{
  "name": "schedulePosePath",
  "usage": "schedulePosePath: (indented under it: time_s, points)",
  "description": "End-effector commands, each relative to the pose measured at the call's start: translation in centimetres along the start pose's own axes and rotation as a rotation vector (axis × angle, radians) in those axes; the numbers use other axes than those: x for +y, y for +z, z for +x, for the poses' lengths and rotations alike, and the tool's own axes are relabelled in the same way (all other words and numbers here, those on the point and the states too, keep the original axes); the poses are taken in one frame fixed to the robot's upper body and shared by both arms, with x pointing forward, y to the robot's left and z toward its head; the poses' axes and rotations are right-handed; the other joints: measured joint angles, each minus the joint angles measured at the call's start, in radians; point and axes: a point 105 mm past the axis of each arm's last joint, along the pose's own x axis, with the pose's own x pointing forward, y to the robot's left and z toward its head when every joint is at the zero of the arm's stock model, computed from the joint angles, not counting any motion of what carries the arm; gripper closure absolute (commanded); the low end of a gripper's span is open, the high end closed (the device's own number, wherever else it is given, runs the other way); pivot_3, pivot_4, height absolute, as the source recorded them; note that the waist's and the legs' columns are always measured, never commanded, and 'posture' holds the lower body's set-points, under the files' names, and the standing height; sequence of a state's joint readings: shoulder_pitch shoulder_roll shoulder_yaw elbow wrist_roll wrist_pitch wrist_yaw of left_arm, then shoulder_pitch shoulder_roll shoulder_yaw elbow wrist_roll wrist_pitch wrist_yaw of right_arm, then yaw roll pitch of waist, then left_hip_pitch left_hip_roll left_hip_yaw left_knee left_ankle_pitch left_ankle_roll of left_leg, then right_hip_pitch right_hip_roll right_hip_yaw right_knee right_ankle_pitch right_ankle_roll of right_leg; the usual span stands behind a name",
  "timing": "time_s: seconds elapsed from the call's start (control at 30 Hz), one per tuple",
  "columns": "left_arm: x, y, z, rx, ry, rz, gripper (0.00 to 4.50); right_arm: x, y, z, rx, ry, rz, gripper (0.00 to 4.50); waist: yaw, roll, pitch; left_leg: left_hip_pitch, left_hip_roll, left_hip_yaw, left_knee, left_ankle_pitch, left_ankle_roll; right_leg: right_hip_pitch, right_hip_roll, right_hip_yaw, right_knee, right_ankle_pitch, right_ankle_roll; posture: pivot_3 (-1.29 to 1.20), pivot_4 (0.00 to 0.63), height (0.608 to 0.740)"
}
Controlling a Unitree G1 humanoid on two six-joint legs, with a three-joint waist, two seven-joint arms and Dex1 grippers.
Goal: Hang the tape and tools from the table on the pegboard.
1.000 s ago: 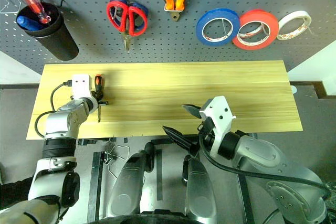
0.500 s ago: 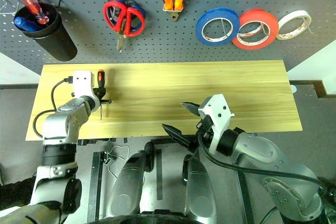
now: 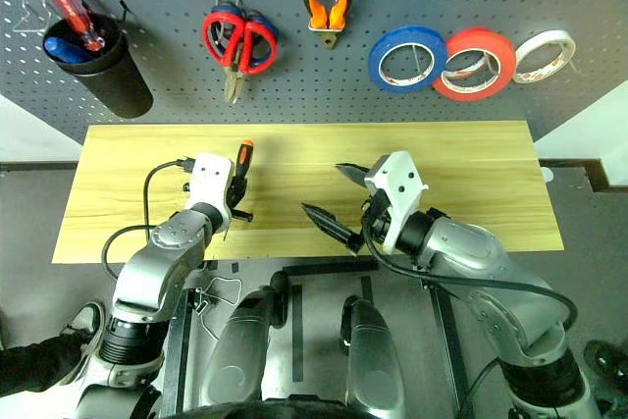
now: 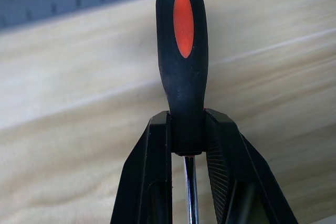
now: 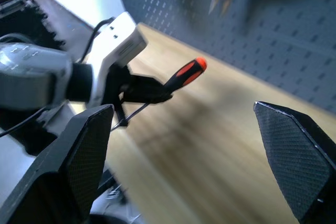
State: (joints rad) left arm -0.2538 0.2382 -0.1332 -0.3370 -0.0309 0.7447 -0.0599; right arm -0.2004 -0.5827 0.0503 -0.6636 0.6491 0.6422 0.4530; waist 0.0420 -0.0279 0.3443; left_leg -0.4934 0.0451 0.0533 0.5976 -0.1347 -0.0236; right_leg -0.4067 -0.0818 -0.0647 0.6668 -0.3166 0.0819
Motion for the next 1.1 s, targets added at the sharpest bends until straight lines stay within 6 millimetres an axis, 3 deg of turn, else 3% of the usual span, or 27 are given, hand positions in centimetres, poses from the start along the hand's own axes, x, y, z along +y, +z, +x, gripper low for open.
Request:
schedulePosePath:
  time_s: [0.03, 0.2, 0.3, 0.37, 0.57, 0.83, 0.97, 1.1]
  points:
    - [-0.3, 2.9, -1.3, -0.194, 0.02, 0.114, 3.97, 0.0, 1.0, 0.1, -0.056, 0.009, -0.048, 0.0, 0.0, 0.0, -0.017, 0.0, 0.0, 0.0, 0.0, 0.0, 0.0, 0.0, 0.0, 0.0, 0.0, 0.0, 0.0, 0.08, 0.188, 0.714]
    - [0.0, 4.4, -2.3, -0.377, 0.079, 0.217, 3.97, -0.9, 0.9, 0.5, -0.066, 0.006, -0.071, 0.0, 0.002, 0.0, -0.059, 0.001, 0.0, 0.001, 0.0, 0.0, 0.0, 0.002, 0.0, 0.0, 0.0, 0.0, 0.0, 0.1, 0.142, 0.714]
    - [0.0, 7.4, -5.4, -0.685, 0.149, 0.301, 3.97, -1.5, 1.0, 0.7, -0.075, 0.009, -0.095, 0.0, 0.001, -0.001, -0.083, 0.003, 0.0, 0.001, 0.0, 0.0, 0.0, 0.003, 0.0, 0.0, -0.001, 0.001, -0.001, 0.11, 0.123, 0.714]
    - [0.1, 8.1, -6.8, -0.802, 0.184, 0.317, 3.97, -1.7, 1.0, 0.9, -0.079, 0.014, -0.108, 0.0, 0.003, 0.002, -0.098, 0.004, 0.0, 0.001, 0.0, 0.0, 0.0, 0.004, 0.0, 0.0, -0.001, 0.001, -0.001, 0.11, 0.111, 0.714]
    - [2.8, 10.5, -8.4, -0.995, 0.347, 0.361, 3.97, -2.2, 1.2, 1.2, -0.091, 0.03, -0.128, 0.0, 0.026, 0.003, -0.137, 0.015, 0.001, 0.002, 0.0, -0.004, 0.006, 0.014, 0.001, 0.0, -0.001, 0.001, -0.002, 0.13, 0.092, 0.714]
    - [8.5, 14.3, -7.2, -1.081, 0.55, 0.462, 3.97, -1.9, 1.4, 1.4, -0.101, 0.061, -0.135, 0.0, 0.031, 0.003, -0.154, 0.016, 0.002, 0.002, 0.003, -0.004, 0.007, 0.016, 0.003, 0.0, -0.001, 0.003, -0.002, 0.13, 0.109, 0.714]
    - [9.4, 15.8, -6.4, -1.123, 0.578, 0.485, 3.97, -1.5, 1.4, 1.6, -0.105, 0.079, -0.128, 0.0, 0.033, 0.003, -0.154, 0.016, 0.002, 0.002, 0.004, -0.003, 0.007, 0.017, 0.004, 0.0, 0.001, 0.003, -0.001, 0.13, 0.123, 0.714]
    - [9.5, 18.6, -5.4, -1.202, 0.589, 0.487, 3.97, -0.9, 1.1, 1.8, -0.099, 0.095, -0.106, 0.0, 0.034, 0.003, -0.153, 0.015, 0.001, 0.001, 0.008, -0.004, 0.008, 0.017, 0.005, 0.0, 0.003, 0.003, -0.001, 0.13, 0.152, 0.714]
